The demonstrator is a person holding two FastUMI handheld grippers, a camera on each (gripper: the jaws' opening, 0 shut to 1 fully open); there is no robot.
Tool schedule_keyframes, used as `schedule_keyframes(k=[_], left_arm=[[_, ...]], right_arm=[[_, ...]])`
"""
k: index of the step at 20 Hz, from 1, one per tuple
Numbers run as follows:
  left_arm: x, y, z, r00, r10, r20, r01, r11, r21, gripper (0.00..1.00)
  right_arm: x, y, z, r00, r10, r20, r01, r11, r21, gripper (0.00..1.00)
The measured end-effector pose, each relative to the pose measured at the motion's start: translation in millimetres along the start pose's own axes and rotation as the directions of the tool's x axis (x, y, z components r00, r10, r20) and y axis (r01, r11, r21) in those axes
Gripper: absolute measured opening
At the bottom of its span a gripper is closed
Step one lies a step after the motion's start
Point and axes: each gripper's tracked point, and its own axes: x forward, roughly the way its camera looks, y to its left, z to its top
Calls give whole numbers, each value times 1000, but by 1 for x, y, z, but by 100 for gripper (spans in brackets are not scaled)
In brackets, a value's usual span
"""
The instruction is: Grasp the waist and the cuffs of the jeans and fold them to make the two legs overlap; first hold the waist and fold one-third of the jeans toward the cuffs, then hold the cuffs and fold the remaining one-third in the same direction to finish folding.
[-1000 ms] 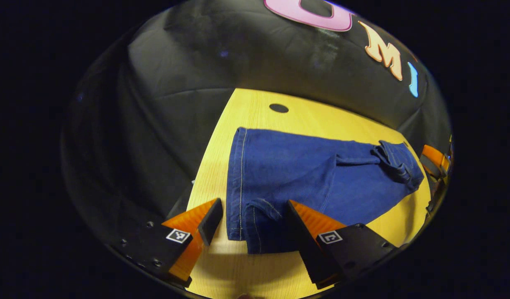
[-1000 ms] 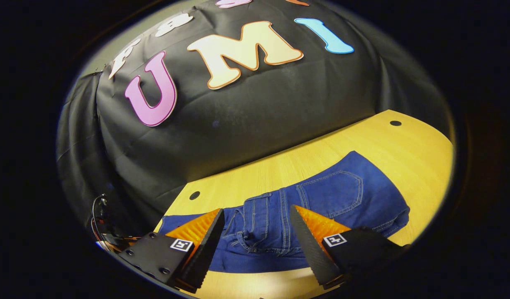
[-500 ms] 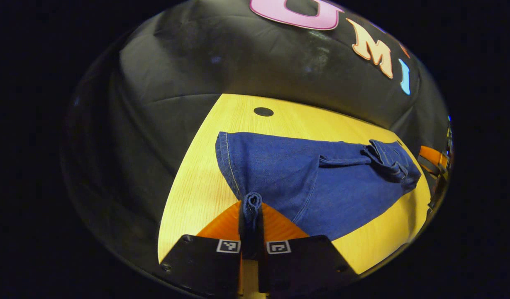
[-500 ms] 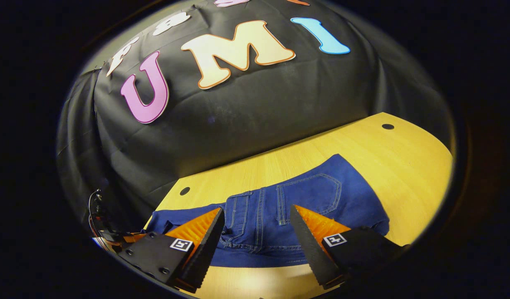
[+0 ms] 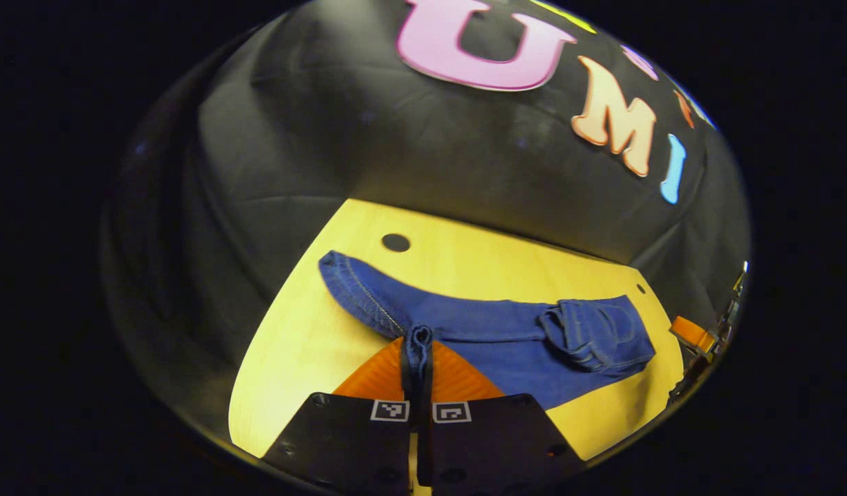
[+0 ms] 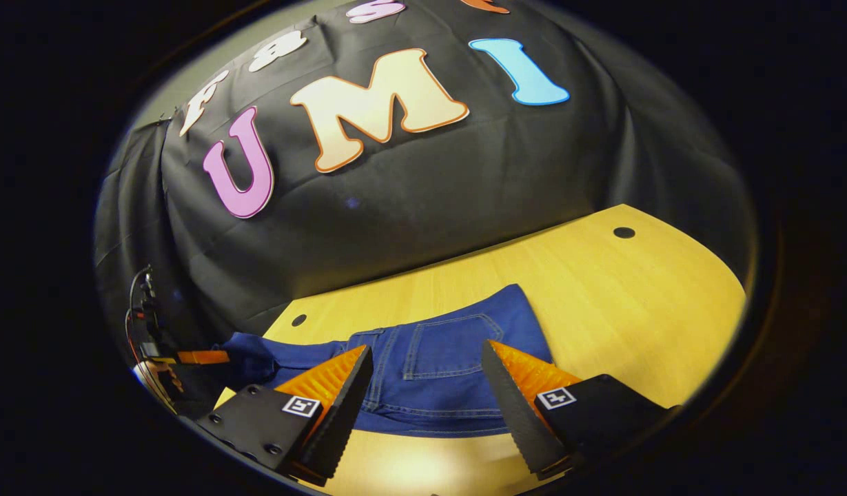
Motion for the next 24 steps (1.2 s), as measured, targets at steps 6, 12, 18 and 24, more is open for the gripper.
schedule_keyframes(k=[6, 12, 18, 24], left_arm=[[1, -103, 37, 995, -84, 56, 78, 992, 96, 0], [15, -200, 57, 981, -174, 86, 158, 972, 173, 0], [39, -288, 49, 961, -267, 74, 247, 947, 203, 0], [77, -354, 25, 940, -338, 55, 323, 928, 185, 0]], right_arm=[[-24, -45, 15, 1000, 4, 10, -4, 1000, 3, 98], [-44, -84, 30, 1000, 6, 23, -7, 1000, 21, 98], [-58, -113, 37, 999, 23, 26, -23, 1000, 8, 98], [-66, -143, 37, 1000, 17, 11, -17, 1000, -7, 98]])
